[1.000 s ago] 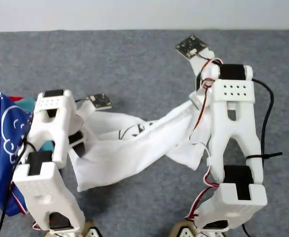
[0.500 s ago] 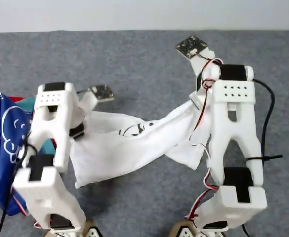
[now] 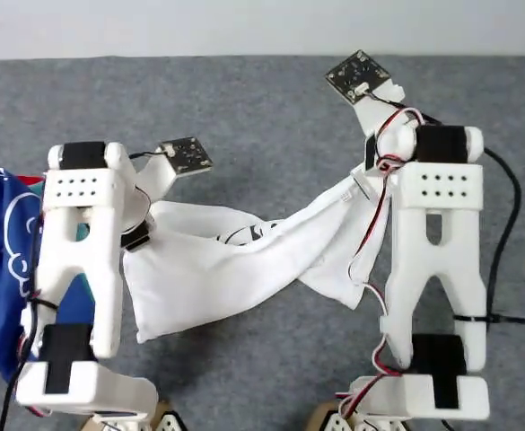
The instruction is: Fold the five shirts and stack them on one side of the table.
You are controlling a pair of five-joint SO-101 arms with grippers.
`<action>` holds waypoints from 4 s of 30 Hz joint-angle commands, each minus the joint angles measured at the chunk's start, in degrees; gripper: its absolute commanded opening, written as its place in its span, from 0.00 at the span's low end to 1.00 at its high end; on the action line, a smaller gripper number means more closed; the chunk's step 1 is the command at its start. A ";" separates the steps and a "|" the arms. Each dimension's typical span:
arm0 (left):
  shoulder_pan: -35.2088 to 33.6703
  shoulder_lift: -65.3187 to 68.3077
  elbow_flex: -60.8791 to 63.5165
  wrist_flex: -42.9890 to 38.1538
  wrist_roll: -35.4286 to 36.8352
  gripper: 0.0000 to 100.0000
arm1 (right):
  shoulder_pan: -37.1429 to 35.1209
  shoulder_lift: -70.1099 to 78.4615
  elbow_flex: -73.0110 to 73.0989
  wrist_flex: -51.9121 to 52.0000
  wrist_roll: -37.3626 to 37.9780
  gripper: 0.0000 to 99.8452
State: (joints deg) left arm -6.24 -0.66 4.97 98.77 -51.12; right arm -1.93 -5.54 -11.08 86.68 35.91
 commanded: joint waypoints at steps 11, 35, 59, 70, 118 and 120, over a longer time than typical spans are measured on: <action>-2.99 -18.29 -32.48 1.58 25.93 0.01 | -0.48 -28.44 -0.70 -0.92 -0.53 0.01; -2.81 -18.55 -72.04 -9.76 24.44 0.00 | 1.10 -36.88 -16.53 -21.05 7.56 0.01; -2.90 -18.81 -81.36 1.76 14.33 0.00 | 6.81 -36.26 -30.59 13.49 7.21 0.01; -2.81 -18.29 -39.96 -3.87 14.24 0.00 | 4.62 -32.75 -4.13 6.29 7.03 0.01; 2.37 40.44 -64.22 -5.98 14.33 0.00 | 0.57 16.57 2.37 -33.71 7.12 0.01; 2.37 40.44 -65.63 -0.79 14.24 0.00 | 0.48 16.40 2.37 -29.23 7.12 0.01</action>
State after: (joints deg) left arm -4.40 40.48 -57.01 90.95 -36.26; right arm -0.88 11.43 -4.84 51.78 42.86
